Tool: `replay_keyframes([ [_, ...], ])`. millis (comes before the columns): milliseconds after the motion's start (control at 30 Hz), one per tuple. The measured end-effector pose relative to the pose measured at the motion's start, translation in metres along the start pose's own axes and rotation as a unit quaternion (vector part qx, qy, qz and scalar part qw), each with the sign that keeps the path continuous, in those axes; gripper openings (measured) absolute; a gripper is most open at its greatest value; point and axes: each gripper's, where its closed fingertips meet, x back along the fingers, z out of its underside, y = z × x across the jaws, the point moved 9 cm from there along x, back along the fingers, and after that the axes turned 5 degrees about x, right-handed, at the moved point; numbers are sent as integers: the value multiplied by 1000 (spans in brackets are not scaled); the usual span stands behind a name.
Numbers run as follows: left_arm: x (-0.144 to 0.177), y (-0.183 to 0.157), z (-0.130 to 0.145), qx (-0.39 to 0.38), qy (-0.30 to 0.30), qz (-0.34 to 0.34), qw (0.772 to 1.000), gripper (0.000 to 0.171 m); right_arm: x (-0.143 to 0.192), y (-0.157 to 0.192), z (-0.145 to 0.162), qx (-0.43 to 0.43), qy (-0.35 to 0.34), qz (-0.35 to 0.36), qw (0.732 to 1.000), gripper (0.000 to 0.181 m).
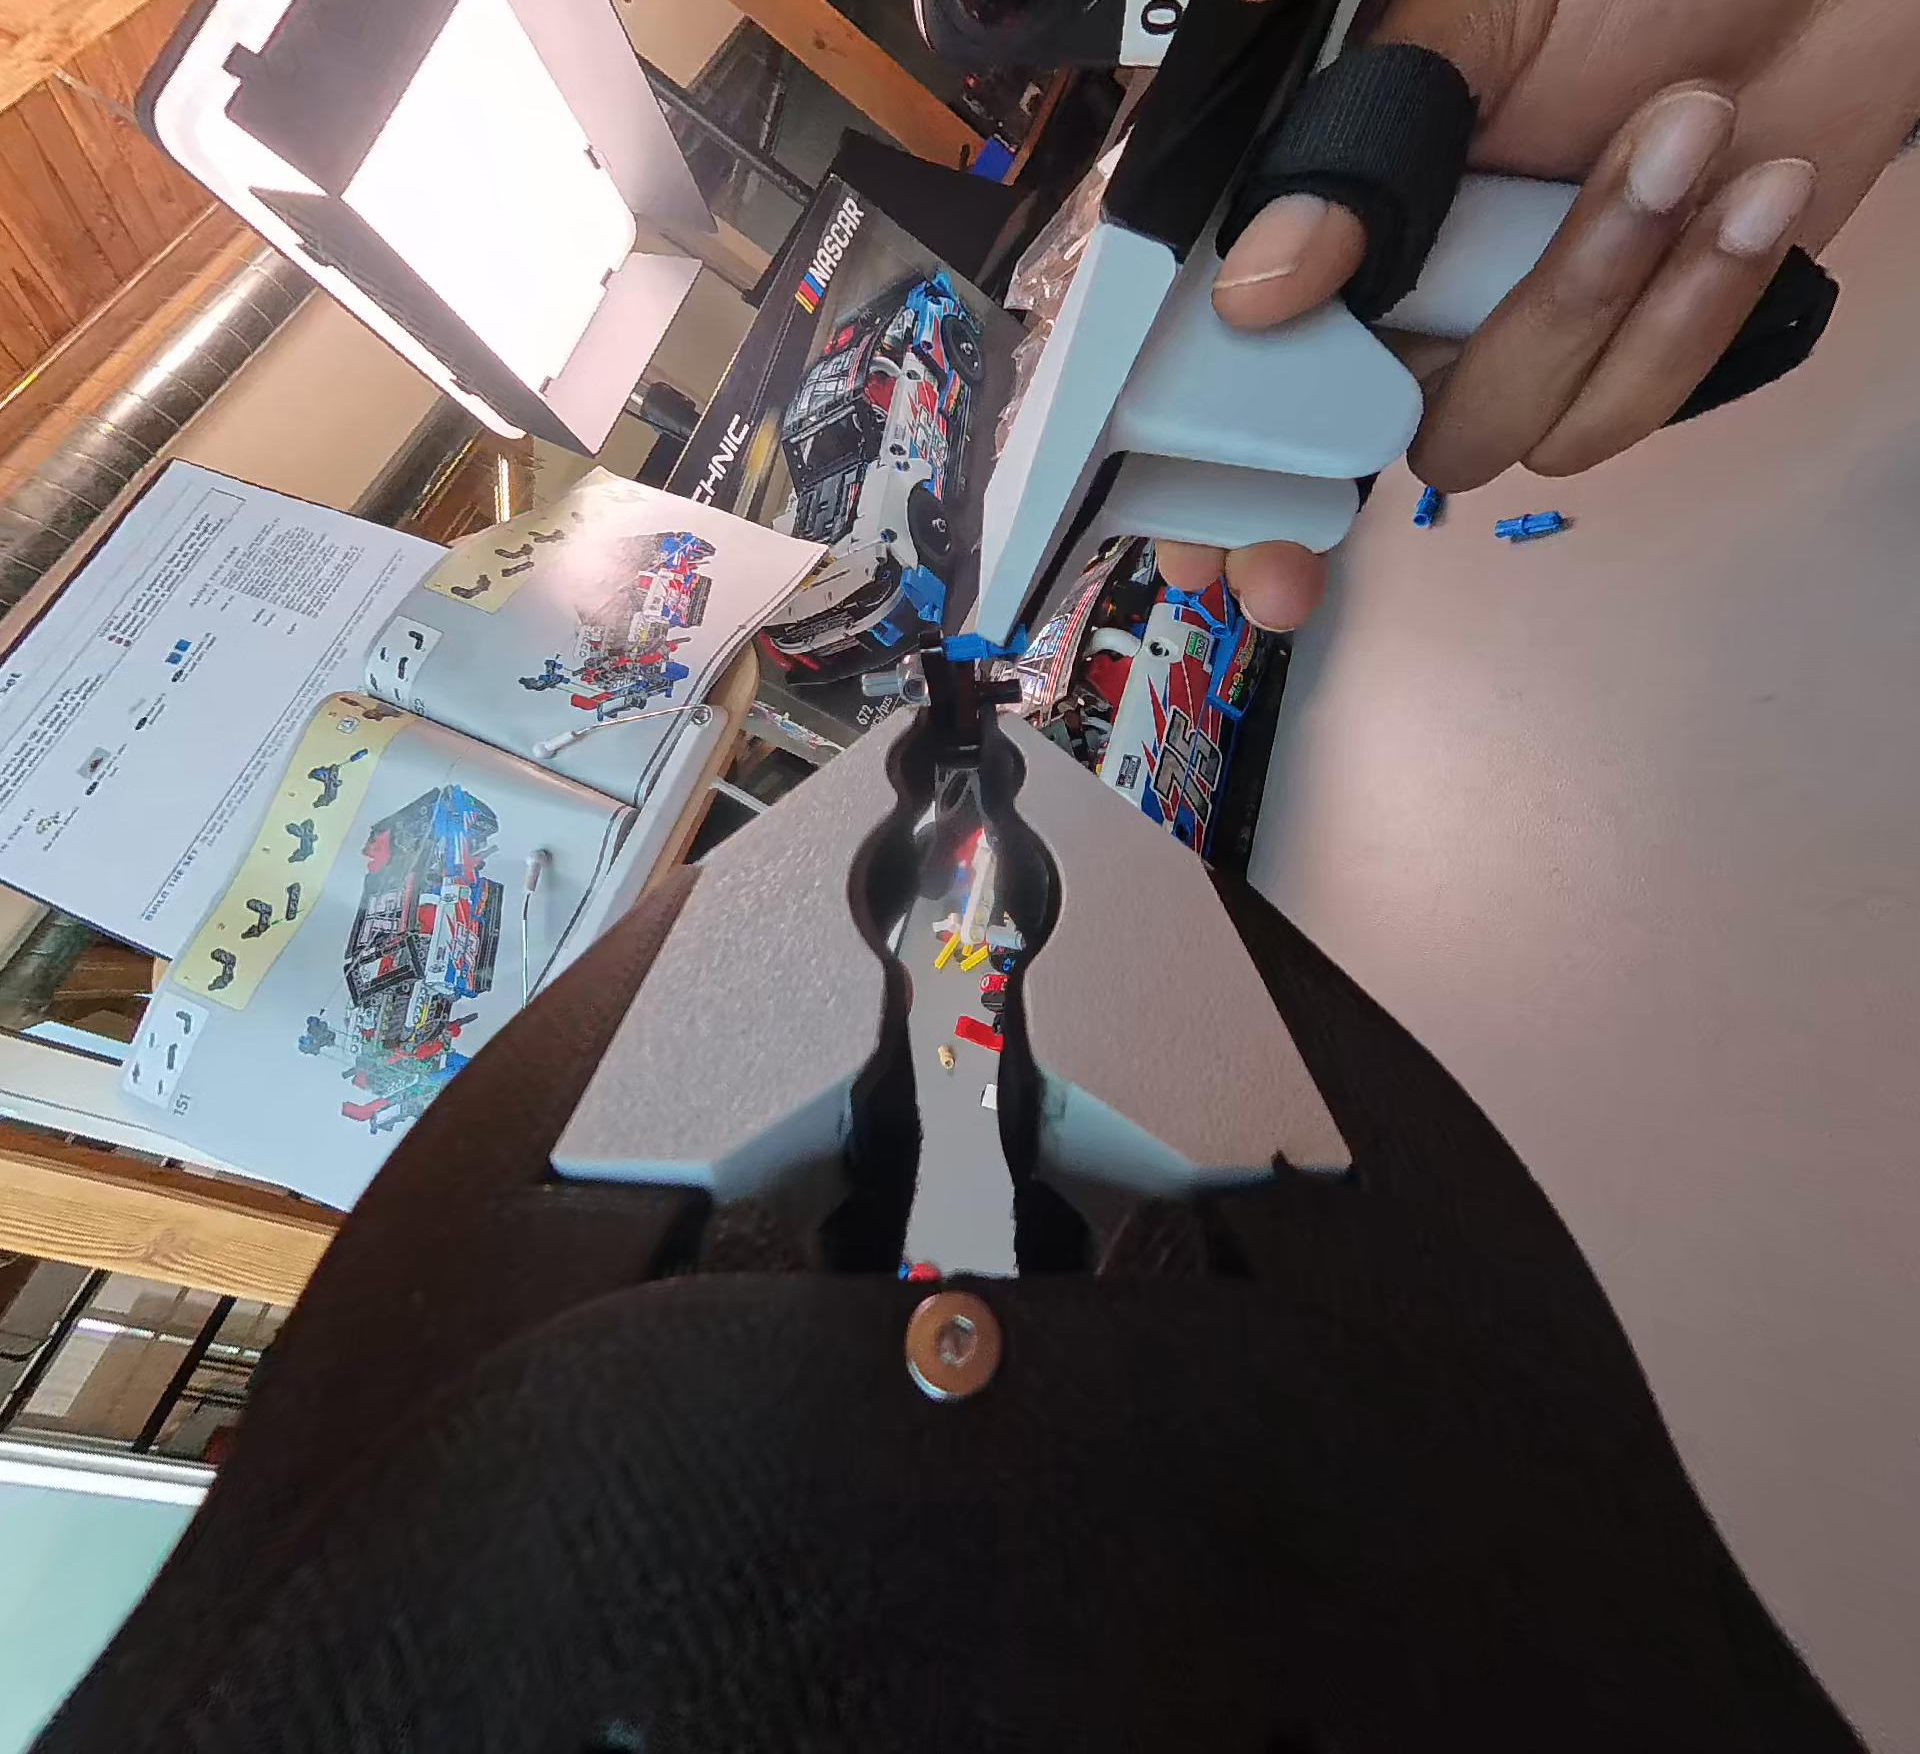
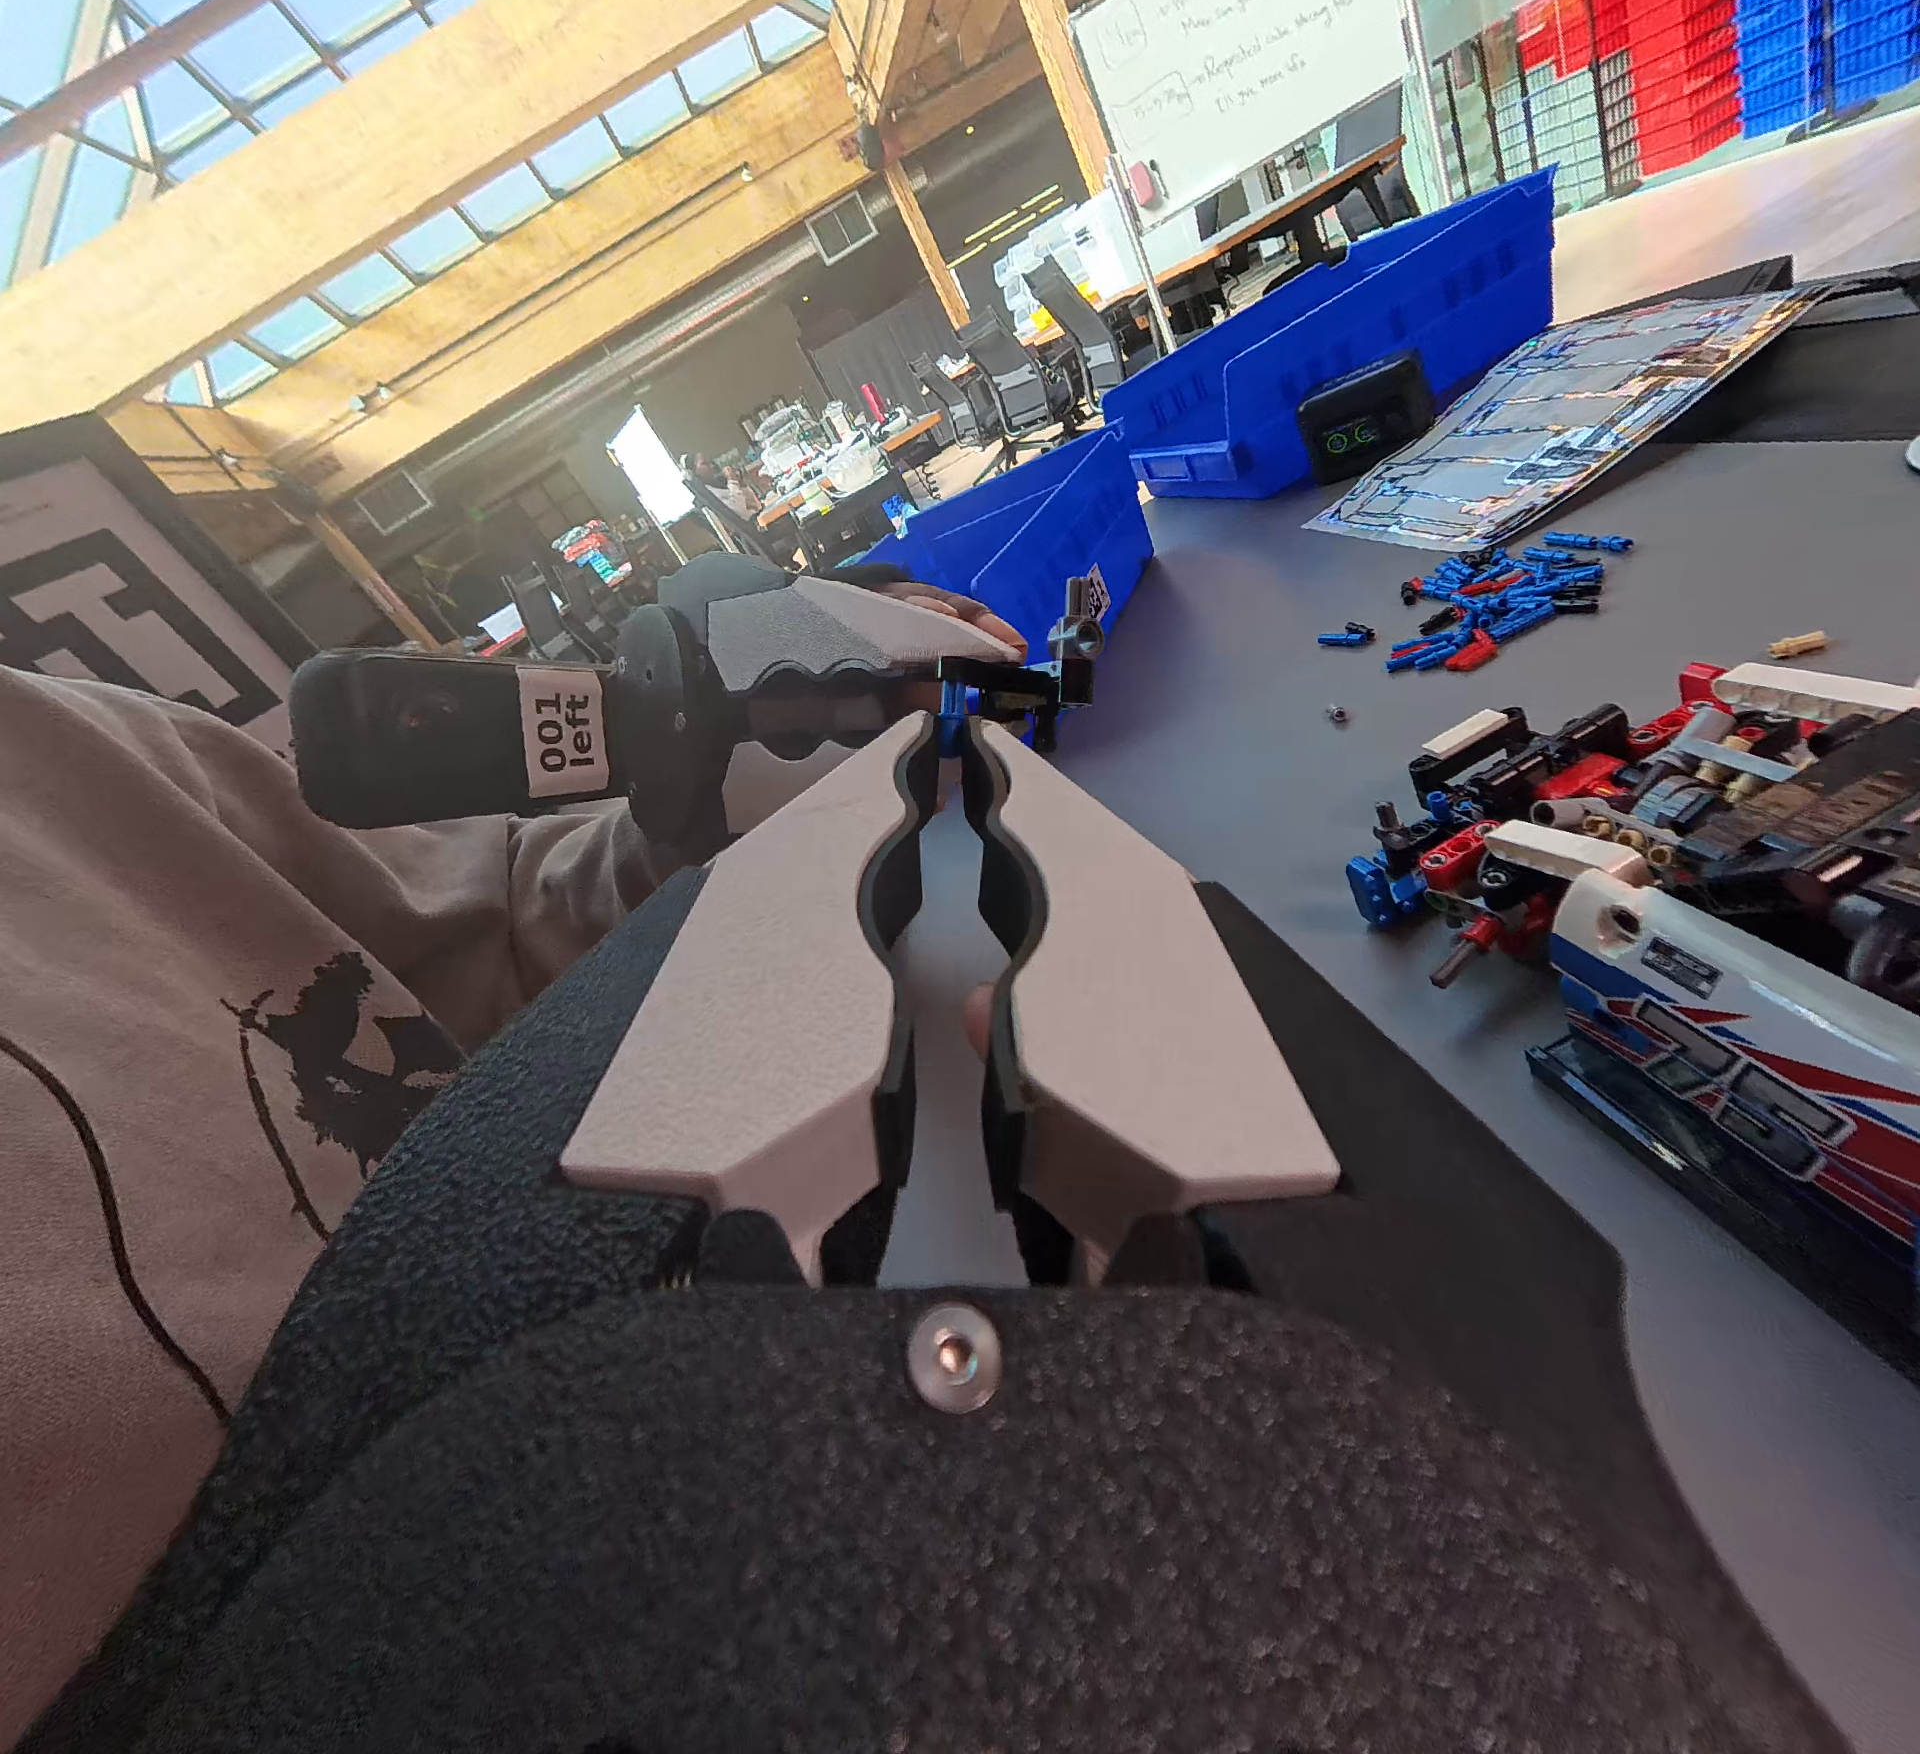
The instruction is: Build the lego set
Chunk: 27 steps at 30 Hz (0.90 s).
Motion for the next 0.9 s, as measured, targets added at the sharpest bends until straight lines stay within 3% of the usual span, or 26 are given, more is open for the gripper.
replay_keyframes([
  [533,-2,-9,0,-47,32,21,998,7,-2,3,1,45,20,46,998,0],
  [633,-5,-7,1,-2,35,20,999,7,-2,2,1,46,26,60,997,0],
  [833,-8,-13,3,-22,49,31,998,7,-1,0,4,33,20,77,996,0],
  [900,-8,-12,6,9,49,37,998,7,-2,-2,5,28,26,79,996,0],
])
